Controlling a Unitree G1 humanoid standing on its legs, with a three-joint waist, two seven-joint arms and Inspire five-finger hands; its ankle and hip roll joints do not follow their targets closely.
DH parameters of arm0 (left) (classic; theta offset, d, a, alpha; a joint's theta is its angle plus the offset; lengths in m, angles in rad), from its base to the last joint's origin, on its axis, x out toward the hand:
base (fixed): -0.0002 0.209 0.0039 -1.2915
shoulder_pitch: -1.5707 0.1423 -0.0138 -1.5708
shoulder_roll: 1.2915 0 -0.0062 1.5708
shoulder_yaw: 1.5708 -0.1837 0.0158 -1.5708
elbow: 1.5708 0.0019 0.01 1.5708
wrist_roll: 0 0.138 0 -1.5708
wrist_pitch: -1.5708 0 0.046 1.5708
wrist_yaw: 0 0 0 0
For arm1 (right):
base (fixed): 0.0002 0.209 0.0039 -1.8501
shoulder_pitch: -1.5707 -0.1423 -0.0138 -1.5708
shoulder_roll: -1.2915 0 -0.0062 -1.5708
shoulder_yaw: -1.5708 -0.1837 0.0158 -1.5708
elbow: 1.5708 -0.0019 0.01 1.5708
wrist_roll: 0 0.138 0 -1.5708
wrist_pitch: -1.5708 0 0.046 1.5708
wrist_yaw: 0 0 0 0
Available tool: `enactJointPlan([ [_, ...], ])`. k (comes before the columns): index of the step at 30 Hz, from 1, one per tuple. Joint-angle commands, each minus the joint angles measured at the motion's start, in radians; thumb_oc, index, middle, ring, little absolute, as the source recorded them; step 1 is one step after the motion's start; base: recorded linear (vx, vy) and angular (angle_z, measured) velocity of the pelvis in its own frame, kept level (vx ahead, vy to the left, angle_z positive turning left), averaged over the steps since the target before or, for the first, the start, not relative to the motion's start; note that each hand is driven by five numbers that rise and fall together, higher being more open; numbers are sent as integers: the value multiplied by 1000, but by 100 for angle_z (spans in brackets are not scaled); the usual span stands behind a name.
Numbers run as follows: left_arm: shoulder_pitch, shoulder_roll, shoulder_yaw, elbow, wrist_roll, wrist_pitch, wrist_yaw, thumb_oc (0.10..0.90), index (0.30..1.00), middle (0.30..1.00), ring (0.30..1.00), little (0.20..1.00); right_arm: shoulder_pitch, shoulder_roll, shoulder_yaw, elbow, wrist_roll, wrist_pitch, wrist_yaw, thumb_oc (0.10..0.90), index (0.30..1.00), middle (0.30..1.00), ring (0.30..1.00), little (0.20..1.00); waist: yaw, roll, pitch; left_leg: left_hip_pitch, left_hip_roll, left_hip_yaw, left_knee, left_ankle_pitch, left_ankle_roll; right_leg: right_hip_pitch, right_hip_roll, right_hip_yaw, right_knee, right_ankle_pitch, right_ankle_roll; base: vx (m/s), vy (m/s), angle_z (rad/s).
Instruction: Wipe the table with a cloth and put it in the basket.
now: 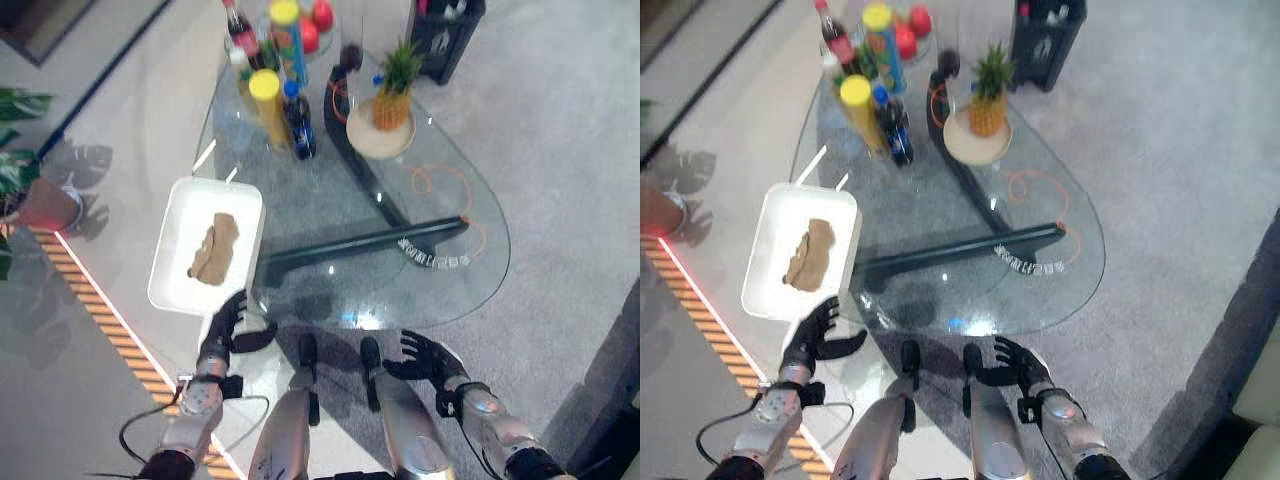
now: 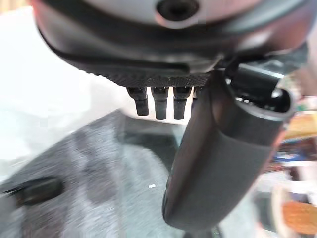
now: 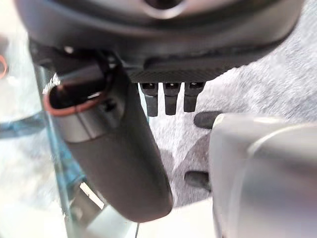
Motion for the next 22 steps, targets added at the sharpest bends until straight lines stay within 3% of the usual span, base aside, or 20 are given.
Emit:
enactJointPlan([
  [1, 31, 0, 9, 30, 12, -8, -15, 800, 900, 900, 900, 900, 69, 24, 16, 16, -2, -30, 28, 800, 900, 900, 900, 900, 9, -40, -136, 40, -52, -15, 32, -92, 3, 97, 8, -18, -92, 17, 35, 82, -70, -3],
  [5, 17, -54, -3, 231, 60, 29, -50, 800, 900, 900, 900, 900, 66, 68, 21, 202, -67, -42, 40, 800, 900, 900, 900, 900, 12, -53, -201, 100, -39, 7, 2, -99, 9, 159, 4, -37, -132, 25, 44, 50, -61, -4],
  [11, -9, -106, -45, 444, 80, 25, -81, 800, 900, 900, 900, 900, 47, 119, 3, 415, -15, -51, 62, 800, 900, 900, 900, 900, 12, -55, -257, 167, -34, 30, -41, -109, 18, 222, -3, -63, -182, 36, 56, 39, -24, -7],
  [15, -22, -125, -34, 520, 47, 84, -131, 800, 900, 900, 900, 900, 34, 138, -23, 516, -9, -48, 68, 800, 900, 900, 900, 900, 5, -51, -282, 212, -34, 47, -65, -121, 25, 254, -5, -72, -205, 39, 61, 59, 3, -5],
  [22, -28, -128, -8, 559, 42, 108, -151, 800, 900, 900, 900, 900, 30, 141, -36, 584, -43, -14, 63, 800, 900, 900, 900, 900, 3, -38, -316, 256, -35, 63, -79, -140, 31, 292, -12, -95, -221, 33, 64, 83, 12, -3],
])
